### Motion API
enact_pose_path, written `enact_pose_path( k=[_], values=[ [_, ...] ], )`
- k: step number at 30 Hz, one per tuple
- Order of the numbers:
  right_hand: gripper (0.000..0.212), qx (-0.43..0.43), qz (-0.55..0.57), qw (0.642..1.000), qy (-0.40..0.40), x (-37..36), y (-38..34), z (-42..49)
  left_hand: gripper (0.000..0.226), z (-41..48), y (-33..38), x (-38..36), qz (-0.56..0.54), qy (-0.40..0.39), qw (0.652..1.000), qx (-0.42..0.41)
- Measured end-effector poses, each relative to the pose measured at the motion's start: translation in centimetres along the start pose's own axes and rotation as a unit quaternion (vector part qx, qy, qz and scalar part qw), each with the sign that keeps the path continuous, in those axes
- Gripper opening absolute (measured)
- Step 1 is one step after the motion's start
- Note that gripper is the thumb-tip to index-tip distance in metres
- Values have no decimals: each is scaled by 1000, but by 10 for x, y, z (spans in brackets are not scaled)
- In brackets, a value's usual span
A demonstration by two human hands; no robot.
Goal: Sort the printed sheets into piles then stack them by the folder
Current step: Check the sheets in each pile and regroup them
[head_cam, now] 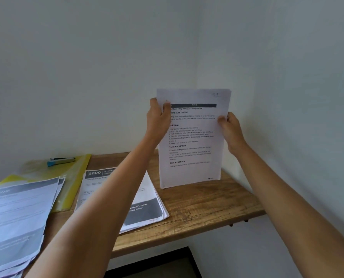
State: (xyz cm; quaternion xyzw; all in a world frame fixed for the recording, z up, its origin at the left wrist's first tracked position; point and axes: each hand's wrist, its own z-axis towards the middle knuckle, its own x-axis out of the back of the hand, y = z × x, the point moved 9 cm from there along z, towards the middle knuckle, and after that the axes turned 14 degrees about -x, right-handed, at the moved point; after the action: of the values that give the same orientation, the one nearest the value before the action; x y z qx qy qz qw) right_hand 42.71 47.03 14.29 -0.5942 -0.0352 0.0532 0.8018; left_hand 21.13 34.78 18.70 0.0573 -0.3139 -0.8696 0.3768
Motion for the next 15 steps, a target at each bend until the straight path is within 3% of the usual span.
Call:
enact_pose_path(
  k=[3, 10, 15],
  values=[
    [15, 20, 10, 1000, 1, -1, -31, 7, 15, 18, 9, 5, -6, 18, 1000, -18],
    [16, 33, 92, 995, 0, -7, -63, 10, 29, 24, 14, 9, -67, 93, 992, -43],
    [18, 36, 125, 991, 18, -7, -62, 9, 25, 26, 14, 11, -76, 128, 988, -37]
  ],
)
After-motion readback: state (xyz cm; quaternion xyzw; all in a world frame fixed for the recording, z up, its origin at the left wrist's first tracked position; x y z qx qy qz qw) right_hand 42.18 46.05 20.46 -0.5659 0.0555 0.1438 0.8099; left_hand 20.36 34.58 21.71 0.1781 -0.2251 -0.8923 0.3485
